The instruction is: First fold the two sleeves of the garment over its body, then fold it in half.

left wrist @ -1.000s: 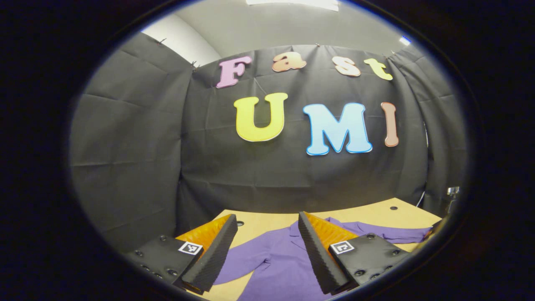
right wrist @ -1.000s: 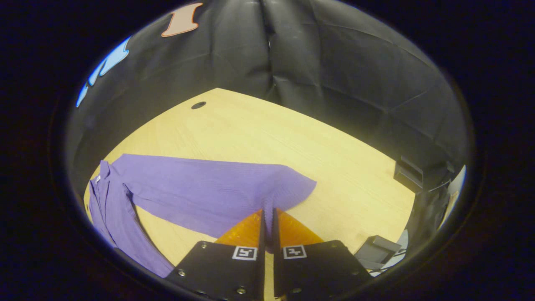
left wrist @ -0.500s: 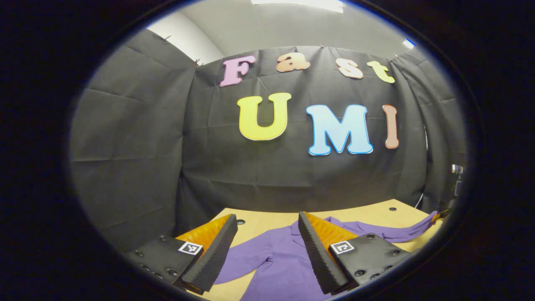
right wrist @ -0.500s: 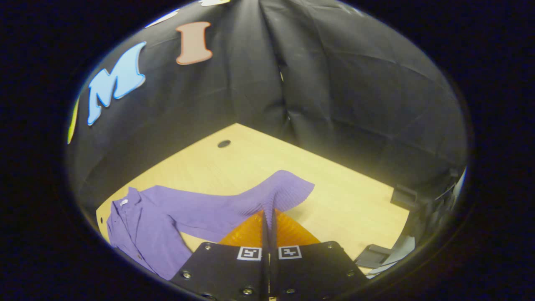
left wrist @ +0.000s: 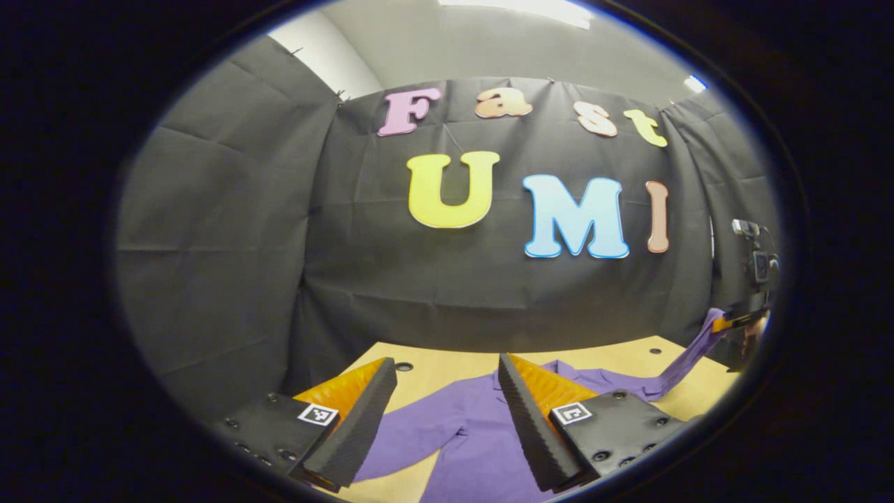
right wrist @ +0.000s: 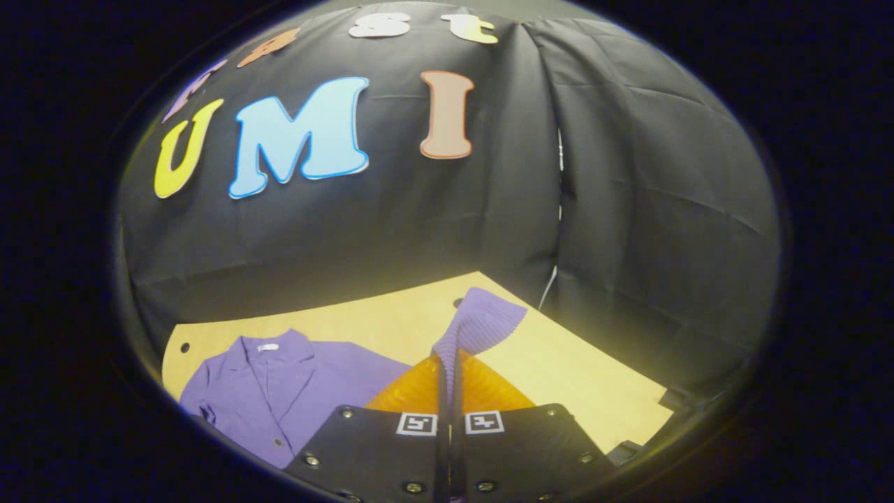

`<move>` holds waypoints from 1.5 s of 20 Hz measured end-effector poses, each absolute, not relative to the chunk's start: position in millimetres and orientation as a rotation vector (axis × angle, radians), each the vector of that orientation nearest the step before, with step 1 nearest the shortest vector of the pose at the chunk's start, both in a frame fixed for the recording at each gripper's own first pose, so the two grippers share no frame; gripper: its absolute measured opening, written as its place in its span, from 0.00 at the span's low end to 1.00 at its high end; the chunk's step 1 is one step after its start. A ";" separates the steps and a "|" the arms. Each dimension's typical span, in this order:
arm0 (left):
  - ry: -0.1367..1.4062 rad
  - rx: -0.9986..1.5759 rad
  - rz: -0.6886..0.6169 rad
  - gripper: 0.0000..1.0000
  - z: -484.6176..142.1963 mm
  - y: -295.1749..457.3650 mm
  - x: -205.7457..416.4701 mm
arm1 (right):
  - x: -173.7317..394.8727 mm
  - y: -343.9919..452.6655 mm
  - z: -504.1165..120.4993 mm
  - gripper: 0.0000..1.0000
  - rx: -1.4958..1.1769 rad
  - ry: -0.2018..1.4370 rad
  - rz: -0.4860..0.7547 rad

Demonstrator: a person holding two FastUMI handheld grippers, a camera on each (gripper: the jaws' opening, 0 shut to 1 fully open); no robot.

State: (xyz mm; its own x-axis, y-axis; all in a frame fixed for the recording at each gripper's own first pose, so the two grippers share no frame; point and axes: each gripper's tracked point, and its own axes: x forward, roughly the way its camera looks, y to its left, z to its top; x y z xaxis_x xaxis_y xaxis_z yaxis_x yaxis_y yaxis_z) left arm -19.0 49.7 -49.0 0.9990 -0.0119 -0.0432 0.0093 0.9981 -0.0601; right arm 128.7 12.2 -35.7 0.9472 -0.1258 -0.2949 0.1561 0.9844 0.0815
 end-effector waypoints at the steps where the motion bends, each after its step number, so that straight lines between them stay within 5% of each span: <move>1: 0.044 -0.058 -0.001 0.94 -51.9 57.2 -19.1 | 133.8 22.4 -26.6 0.00 0.087 0.282 -0.132; 12: 0.078 -0.055 0.105 0.98 -76.9 126.6 -44.3 | 170.1 195.8 -3.4 0.00 -0.151 0.235 0.117; 20: 0.096 -0.057 0.180 0.98 -90.9 174.9 -61.5 | 166.5 320.9 -95.1 0.00 -0.348 0.366 0.296; 30: 0.127 -0.063 0.205 0.93 -109.7 185.9 -61.1 | 168.1 384.5 -198.3 0.03 -0.599 0.509 0.395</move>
